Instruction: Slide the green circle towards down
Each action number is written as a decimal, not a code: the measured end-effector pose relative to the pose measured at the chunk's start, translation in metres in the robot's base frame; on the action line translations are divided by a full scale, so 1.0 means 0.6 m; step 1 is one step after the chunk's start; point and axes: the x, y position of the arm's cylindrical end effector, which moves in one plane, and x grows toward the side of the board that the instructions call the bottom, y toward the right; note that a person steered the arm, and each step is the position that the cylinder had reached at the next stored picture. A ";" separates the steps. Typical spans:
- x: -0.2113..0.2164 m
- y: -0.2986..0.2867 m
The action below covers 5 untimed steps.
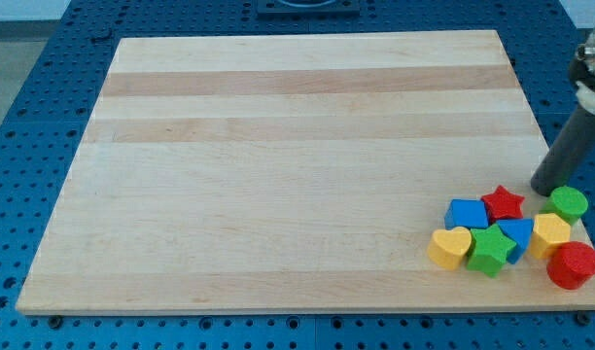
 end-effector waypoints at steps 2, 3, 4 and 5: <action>-0.047 -0.005; -0.052 0.013; -0.037 0.017; -0.009 0.017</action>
